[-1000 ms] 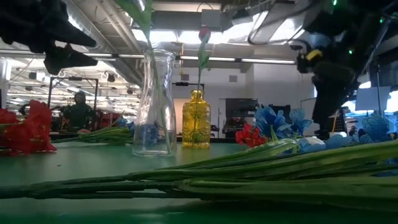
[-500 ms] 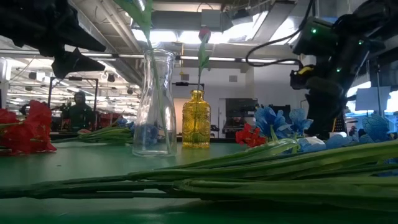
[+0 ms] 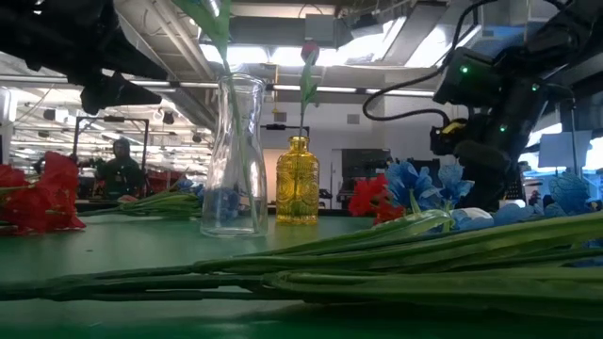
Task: Sort flowers into vase by color
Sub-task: Put the right red flowers into the yellow flower vase
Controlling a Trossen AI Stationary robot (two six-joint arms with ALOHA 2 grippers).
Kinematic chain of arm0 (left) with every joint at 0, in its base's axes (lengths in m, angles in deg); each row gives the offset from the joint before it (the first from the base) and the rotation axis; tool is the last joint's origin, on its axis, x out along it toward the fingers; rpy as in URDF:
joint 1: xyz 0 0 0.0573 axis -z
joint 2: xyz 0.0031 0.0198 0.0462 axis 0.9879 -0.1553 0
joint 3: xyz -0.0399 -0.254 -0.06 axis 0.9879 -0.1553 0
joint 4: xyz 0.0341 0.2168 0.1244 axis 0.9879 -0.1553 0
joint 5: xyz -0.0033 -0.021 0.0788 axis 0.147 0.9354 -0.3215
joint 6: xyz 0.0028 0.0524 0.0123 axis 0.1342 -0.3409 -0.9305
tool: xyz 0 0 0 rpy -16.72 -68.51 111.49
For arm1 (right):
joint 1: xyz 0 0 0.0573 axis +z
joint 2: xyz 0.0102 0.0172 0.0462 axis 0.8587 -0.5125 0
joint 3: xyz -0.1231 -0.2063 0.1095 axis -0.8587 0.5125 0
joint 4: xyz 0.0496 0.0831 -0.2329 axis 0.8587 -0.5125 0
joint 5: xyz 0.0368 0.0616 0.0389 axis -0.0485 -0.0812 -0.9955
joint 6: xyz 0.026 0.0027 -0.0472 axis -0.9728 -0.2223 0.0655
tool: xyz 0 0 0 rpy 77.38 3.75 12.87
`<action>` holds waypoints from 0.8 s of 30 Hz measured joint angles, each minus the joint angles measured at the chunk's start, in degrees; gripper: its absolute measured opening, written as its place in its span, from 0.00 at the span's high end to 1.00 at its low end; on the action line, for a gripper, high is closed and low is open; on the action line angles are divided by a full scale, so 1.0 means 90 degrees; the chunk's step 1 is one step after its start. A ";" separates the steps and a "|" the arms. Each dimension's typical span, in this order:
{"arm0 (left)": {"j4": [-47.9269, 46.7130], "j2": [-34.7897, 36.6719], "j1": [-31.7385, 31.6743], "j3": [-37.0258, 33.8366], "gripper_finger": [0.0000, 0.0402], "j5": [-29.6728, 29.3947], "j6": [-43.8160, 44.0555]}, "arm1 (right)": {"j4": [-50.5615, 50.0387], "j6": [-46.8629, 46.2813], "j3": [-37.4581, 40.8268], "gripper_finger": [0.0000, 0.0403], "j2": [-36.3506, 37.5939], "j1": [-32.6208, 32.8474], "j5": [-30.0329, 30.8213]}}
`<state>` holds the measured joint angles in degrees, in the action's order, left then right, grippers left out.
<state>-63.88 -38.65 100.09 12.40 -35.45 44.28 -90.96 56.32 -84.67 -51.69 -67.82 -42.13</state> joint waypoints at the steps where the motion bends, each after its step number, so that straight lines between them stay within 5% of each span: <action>1: 0.0039 0.0002 -0.0002 0.0000 0.33 -0.0027 -0.0019 | 0.0001 -0.0002 -0.0001 0.36 -0.0032 0.0002 0.0035; 7: 0.0228 0.0002 0.0000 0.0000 0.33 -0.0143 -0.0227 | 0.0007 0.0161 0.0012 0.49 0.0020 0.0005 0.0276; 16: 0.0244 0.0002 0.0000 0.0000 0.33 -0.0219 -0.0137 | -0.0015 0.0276 -0.0128 0.96 0.0360 -0.0002 0.0792; 24: 0.0239 0.0002 0.0000 0.0000 0.33 -0.0143 0.0111 | 0.0489 0.0296 -0.0571 0.97 0.1052 0.0001 0.1102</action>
<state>-61.73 -38.63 100.09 12.40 -36.74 45.28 -86.56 58.99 -89.81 -42.22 -67.82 -32.22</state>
